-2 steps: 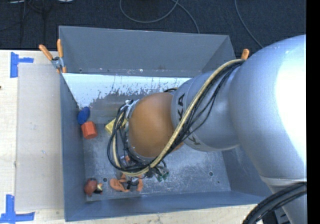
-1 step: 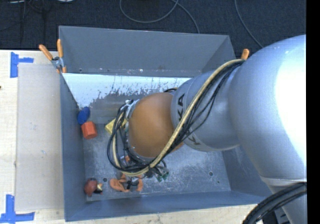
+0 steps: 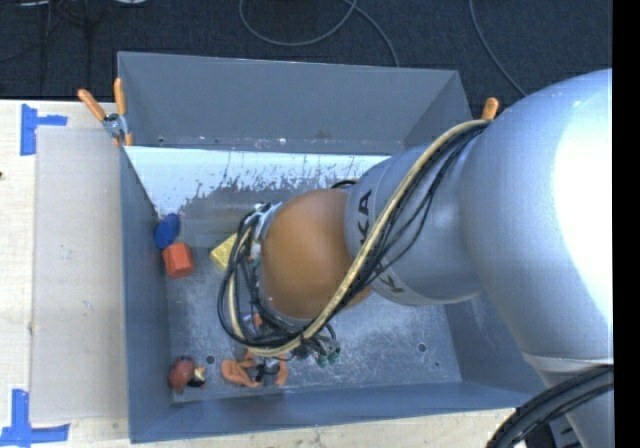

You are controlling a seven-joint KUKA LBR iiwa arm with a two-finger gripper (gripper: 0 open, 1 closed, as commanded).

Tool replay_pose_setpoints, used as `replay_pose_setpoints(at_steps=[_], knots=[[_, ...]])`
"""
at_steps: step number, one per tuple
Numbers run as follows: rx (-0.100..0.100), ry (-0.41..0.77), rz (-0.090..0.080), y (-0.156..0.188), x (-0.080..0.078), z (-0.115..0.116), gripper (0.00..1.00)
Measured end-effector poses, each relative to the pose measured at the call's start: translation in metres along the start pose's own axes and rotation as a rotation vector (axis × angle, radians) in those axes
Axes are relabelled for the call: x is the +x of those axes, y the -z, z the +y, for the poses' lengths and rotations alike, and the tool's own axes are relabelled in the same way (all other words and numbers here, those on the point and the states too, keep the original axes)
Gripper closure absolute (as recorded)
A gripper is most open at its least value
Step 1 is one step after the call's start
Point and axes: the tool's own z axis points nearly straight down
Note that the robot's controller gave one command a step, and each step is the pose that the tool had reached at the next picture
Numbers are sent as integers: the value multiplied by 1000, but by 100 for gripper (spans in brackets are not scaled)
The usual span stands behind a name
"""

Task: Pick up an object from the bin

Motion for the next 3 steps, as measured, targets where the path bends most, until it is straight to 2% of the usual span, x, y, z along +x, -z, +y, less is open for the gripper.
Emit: replay_pose_setpoints(at_steps=[2,3], knots=[[-1,1,2,0,-1,0,100],[-2,7,4,9,10,-2,100]])
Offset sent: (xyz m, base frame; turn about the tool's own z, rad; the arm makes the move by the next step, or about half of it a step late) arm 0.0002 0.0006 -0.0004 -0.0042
